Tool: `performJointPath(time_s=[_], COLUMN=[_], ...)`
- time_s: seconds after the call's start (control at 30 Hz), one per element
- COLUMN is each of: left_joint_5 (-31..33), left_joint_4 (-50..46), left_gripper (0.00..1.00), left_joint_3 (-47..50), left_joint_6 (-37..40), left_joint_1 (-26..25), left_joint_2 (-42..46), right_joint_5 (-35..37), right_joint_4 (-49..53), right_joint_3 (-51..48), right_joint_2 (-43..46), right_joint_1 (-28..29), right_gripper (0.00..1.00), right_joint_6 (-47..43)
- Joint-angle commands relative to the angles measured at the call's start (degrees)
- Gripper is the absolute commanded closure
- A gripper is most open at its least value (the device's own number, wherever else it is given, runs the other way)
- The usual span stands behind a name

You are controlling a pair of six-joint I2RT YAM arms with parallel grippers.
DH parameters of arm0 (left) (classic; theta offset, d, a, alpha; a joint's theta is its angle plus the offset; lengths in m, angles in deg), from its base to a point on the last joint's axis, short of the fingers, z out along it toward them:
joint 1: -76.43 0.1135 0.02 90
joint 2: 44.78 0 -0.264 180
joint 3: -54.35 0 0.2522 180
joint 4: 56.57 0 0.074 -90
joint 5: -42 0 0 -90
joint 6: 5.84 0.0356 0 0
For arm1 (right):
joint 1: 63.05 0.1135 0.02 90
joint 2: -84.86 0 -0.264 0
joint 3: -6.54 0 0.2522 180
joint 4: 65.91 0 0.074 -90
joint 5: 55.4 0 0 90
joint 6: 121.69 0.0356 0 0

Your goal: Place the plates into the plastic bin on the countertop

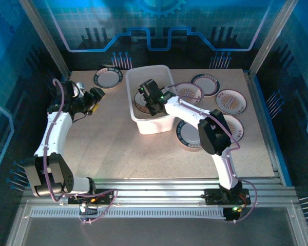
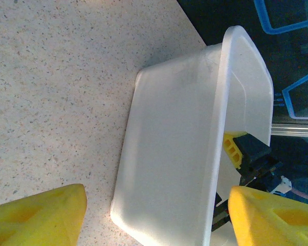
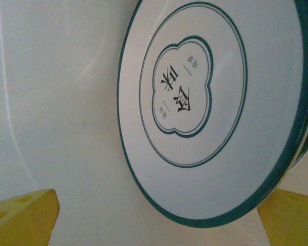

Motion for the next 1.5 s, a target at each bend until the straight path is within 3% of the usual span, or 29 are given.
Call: performJointPath(time_s=[0.0, 0.4, 0.87, 1.2, 1.47], left_joint_5=[0.3, 0.4, 0.7, 0.7, 2.1], left_joint_4=[-0.9, -1.7, -1.6, -1.5, -2.1], left_gripper=[0.26, 0.26, 0.26, 0.26, 0.26], left_joint_3=[-0.1, -0.7, -0.8, -1.1, -3.8], left_joint_6=[0.2, 0.8, 0.4, 0.4, 1.1], left_joint_1=[-0.4, -0.5, -0.5, -0.6, -0.6], left_joint_2=[0.3, -0.2, -2.5, -4.0, -5.1], right_joint_5=[0.8, 0.5, 1.7, 0.0, 2.8], right_joint_4=[1.6, 8.9, 33.0, 34.5, 20.5], right_joint_3=[1.2, 10.8, 31.2, 33.1, 28.7], right_joint_2=[0.2, -6.4, -15.6, -17.8, -10.4], right_joint_1=[-0.7, -1.4, -1.7, -2.4, -1.8], right_gripper=[0.00, 0.00, 0.00, 0.00, 0.00], right_joint_6=[-1.6, -1.7, -4.1, -6.4, -18.4])
